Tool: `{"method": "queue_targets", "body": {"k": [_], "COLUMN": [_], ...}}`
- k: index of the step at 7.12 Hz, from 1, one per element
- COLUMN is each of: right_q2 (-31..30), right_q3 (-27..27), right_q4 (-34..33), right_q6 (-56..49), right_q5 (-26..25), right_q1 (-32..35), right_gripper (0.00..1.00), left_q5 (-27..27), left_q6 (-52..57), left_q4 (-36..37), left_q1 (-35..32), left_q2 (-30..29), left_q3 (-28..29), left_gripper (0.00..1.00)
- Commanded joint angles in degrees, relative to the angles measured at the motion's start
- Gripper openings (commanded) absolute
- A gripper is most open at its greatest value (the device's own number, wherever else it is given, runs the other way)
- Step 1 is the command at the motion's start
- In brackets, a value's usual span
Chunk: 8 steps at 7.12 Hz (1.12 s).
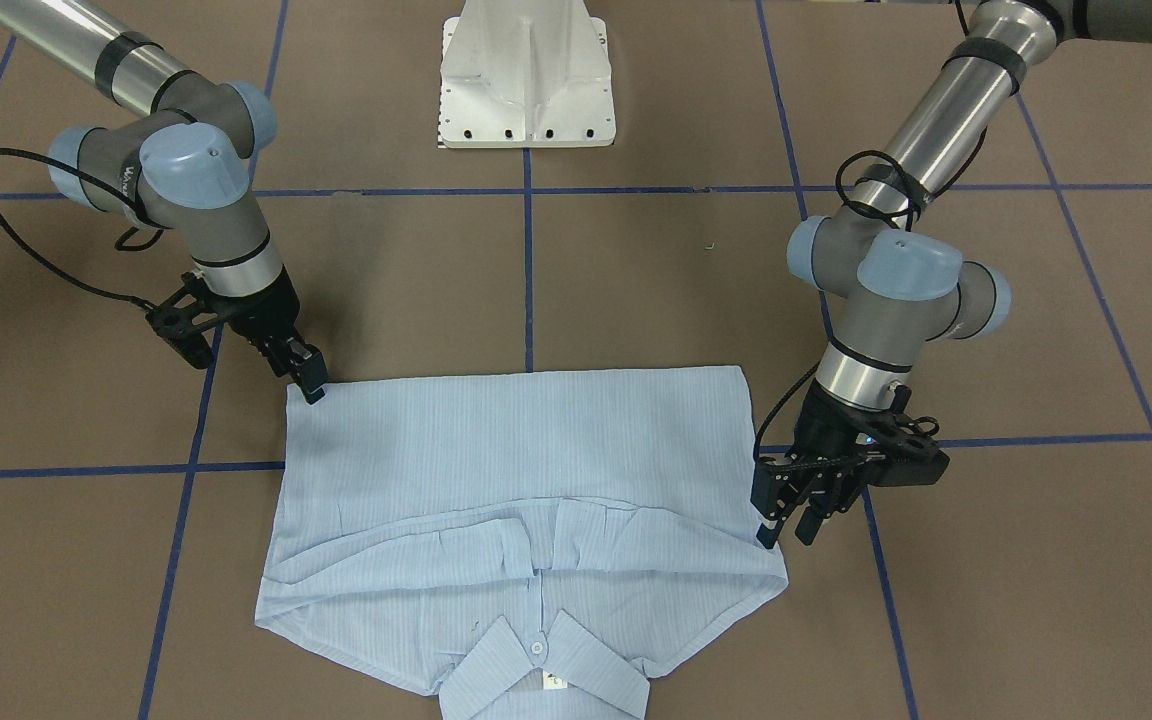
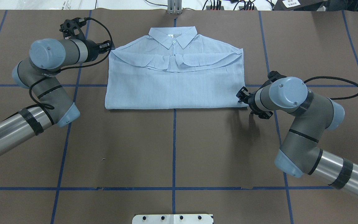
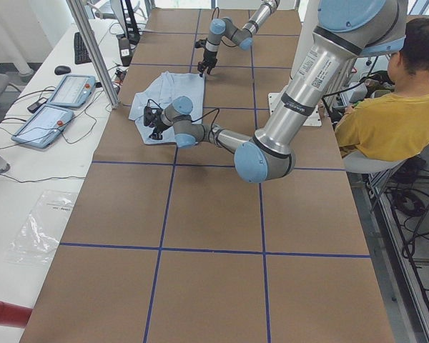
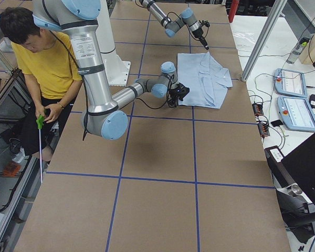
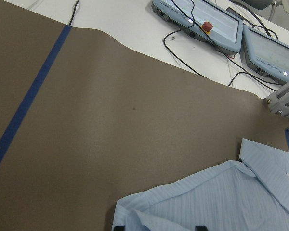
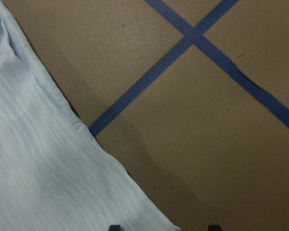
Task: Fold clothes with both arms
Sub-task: 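Move the right gripper down along the folded shirt's side edge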
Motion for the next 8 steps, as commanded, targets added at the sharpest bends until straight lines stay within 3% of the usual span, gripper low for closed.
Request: {"method": "queue_targets", "body": {"k": [1, 5, 6, 8], "right_q2": [0.2, -0.4, -3.7, -11.5], "right_q3": [-0.2, 2.0, 7.8, 26.1], "right_q4": [0.0, -0.3, -1.5, -16.4], "right_q6": [-0.4, -0.6, -0.2, 1.3], "right_q5": [0.2, 0.9, 1.2, 4.9], "right_q1": [0.3, 0.7, 0.7, -4.8], "right_gripper": [0.00, 0.00, 0.00, 0.00], "left_q5": [-0.1, -0.1, -0.1, -0.2], "left_q6": [0.0, 0.0, -0.1, -0.4], "left_q4": [-0.1, -0.1, -0.1, 0.2], "left_q1": [0.0, 0.2, 0.3, 0.6], "left_q2": [0.0, 1.8, 1.8, 1.8], "left_q3": [-0.1, -1.9, -2.0, -3.9], "left_gripper": [0.58, 0.58, 0.58, 0.58]}}
